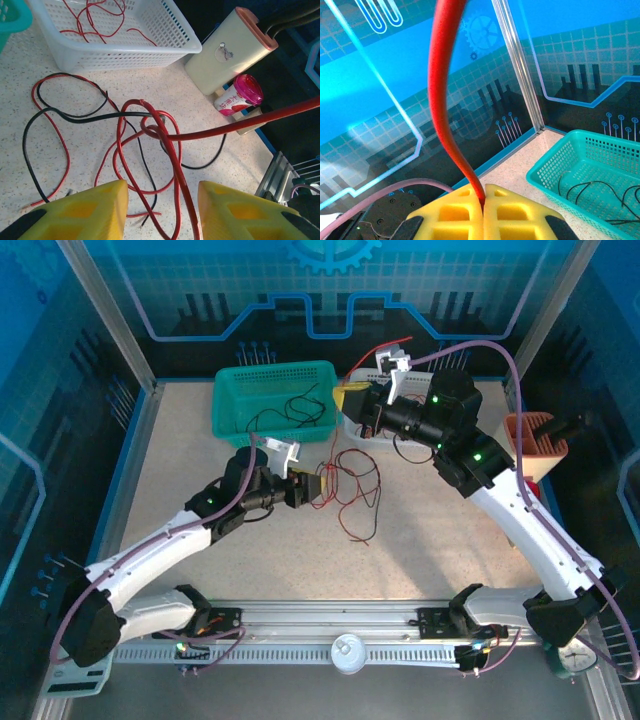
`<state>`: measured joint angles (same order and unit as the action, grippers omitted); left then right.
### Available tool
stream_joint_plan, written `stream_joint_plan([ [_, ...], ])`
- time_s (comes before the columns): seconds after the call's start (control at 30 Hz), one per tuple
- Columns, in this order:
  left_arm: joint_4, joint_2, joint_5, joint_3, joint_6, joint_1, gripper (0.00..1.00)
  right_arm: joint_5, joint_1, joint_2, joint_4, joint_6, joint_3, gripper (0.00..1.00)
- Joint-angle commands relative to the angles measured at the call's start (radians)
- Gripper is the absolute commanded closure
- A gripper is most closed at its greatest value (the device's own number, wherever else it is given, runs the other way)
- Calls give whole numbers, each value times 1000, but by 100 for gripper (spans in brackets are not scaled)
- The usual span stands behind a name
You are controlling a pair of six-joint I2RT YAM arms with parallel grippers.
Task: Untangle the cables
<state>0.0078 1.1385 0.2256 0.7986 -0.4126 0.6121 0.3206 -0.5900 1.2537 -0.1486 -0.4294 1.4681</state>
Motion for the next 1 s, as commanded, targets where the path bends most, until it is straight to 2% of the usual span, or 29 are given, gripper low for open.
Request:
stream_joint_plan([
  [0.0, 49, 0, 22, -4, -10, 8, 58, -14, -7, 3, 21, -9, 32, 100],
  [0.23, 70, 15, 28, -3, -21, 9, 56, -14, -8, -7, 28, -16, 17, 100],
  [0.3, 70, 20, 28, -4, -21, 8, 61, -16, -7, -8, 26, -15, 14, 100],
  [0.37, 73, 21, 24, -8, -23, 8, 72, -18, -8, -13, 26, -14, 14, 100],
  [0.43, 76, 20, 18, -13, -26, 9, 78, -19, -8, -15, 27, -16, 13, 100],
  [0.53, 77, 14, 9, -22, -28, 8, 79, -21, -8, -16, 22, -9, 17, 100],
  [0.8, 54, -7, -20, -53, -18, 8, 98, -49, 0, -26, 6, 16, 20, 100],
  [0.97, 41, -29, -38, -73, -11, 9, 100, -63, 21, -34, 6, 20, 16, 100],
])
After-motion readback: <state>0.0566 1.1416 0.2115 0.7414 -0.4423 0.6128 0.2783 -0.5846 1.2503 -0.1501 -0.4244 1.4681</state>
